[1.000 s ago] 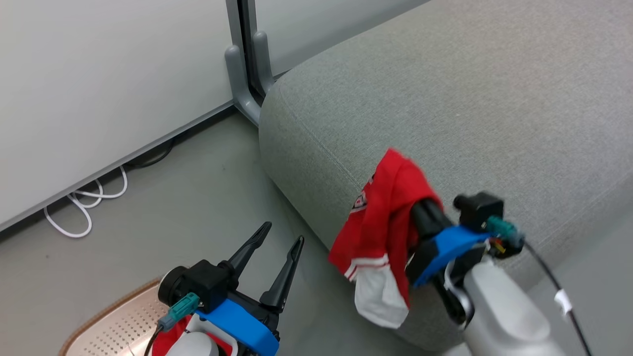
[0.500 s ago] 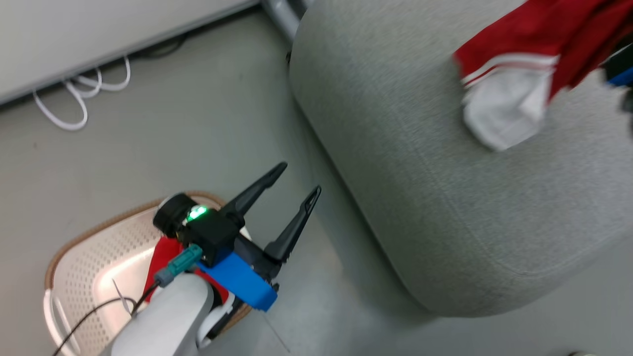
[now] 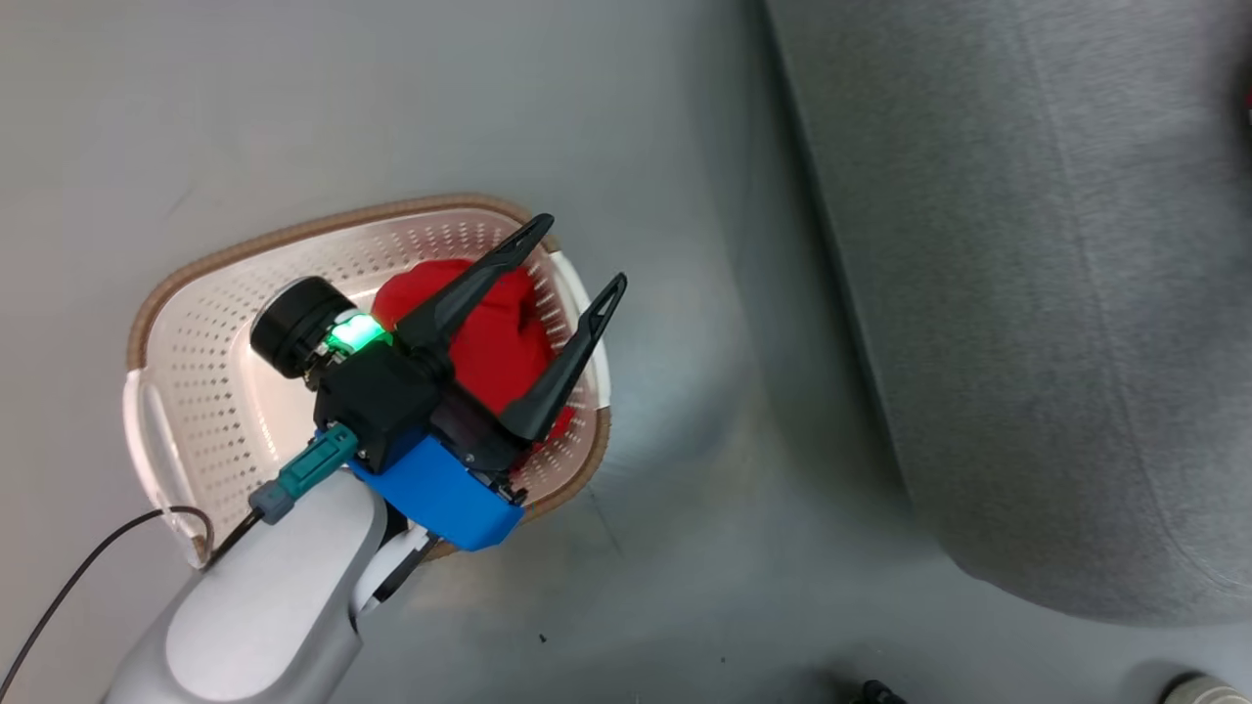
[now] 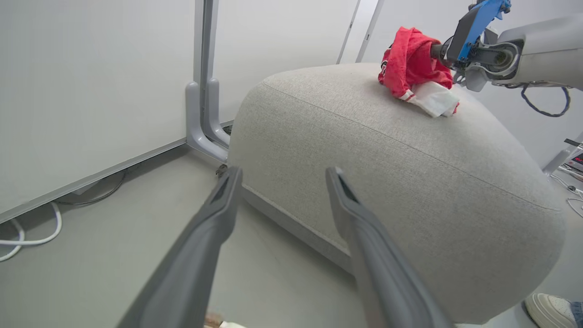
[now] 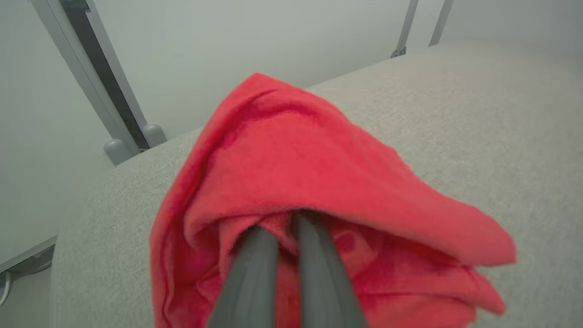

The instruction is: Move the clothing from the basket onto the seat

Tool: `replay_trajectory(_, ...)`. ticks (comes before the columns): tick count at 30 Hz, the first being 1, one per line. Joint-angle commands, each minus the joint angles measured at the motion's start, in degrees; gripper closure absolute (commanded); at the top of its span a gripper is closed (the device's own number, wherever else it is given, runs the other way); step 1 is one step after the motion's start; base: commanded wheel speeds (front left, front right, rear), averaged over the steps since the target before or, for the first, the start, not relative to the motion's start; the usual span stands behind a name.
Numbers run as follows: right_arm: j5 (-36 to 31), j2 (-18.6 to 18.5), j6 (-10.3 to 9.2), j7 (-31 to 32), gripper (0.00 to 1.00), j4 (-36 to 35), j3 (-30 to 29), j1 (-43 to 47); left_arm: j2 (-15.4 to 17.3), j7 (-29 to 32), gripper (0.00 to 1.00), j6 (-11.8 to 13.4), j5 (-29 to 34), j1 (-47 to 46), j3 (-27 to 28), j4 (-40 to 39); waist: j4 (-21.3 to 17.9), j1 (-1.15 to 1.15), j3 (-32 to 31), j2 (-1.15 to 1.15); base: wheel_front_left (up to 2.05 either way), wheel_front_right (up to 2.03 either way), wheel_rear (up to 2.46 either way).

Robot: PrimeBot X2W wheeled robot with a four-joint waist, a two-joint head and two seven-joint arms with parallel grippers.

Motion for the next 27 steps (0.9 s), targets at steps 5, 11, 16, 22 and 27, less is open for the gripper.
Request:
replay_trajectory(5,-0.5,1.8,-0.04,-2.6,1.0,3.3,-1.4,0.5,0.6,-0.2,0.0,0.1,0.4,1.9,0.9,-0.1,2.0,-0.02,0.9,0.0,0.0,0.0,0.0)
replay_trajectory(11,-1.2,1.8,-0.04,-3.6,0.22,5.0,0.7,0.5,0.0,-0.2,0.0,0.1,0.5,3.0,1.2,0.5,1.2,-0.02,-1.7,0.0,0.0,0.0,0.0)
replay_trajectory(16,-1.2,2.1,-0.04,-4.3,0.0,5.6,3.0,2.8,-1.8,-0.2,0.0,0.1,-0.5,4.2,1.2,1.6,1.1,-0.02,-6.4,0.0,0.0,0.0,0.0)
replay_trajectory(22,-2.1,2.8,-0.04,-4.9,0.0,3.8,8.3,8.4,-4.5,-0.2,0.0,0.1,-2.0,9.6,3.7,4.2,1.5,-0.02,-15.8,0.0,0.0,0.0,0.0)
replay_trajectory(27,-1.5,4.2,-0.04,-5.3,0.0,0.5,12.2,14.6,-6.9,-0.2,0.0,0.1,-2.5,15.9,8.5,6.2,2.4,-0.02,-23.0,0.0,0.0,0.0,0.0)
